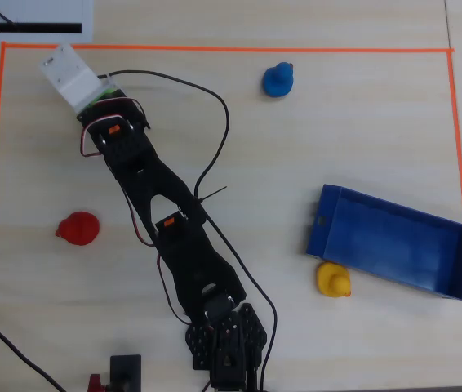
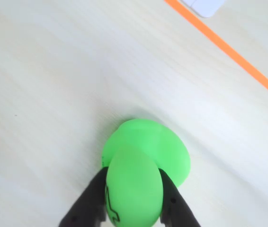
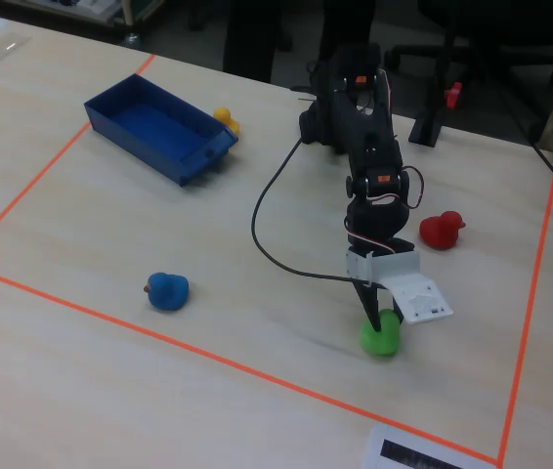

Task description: Grasp green duck and put it into box.

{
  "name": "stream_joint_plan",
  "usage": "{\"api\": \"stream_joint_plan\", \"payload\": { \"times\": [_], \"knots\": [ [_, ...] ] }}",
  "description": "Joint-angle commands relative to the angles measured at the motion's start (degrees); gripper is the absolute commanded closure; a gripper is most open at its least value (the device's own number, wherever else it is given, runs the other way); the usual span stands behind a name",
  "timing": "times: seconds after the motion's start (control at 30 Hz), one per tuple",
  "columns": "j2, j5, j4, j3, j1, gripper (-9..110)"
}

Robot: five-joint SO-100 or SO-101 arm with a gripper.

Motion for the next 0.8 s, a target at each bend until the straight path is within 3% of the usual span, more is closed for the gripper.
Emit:
{"api": "stream_joint_plan", "payload": {
  "times": [0.0,0.27,0.43,0.6,0.77],
  "knots": [
    [1.85,-0.62,-0.88,-2.72,0.62,101],
    [11.78,1.14,2.99,1.32,3.16,101],
    [24.35,5.54,12.48,5.36,8.09,101],
    [38.58,7.56,22.5,11.6,15.73,101],
    [51.5,6.77,23.64,23.03,27.51,101]
  ]
}}
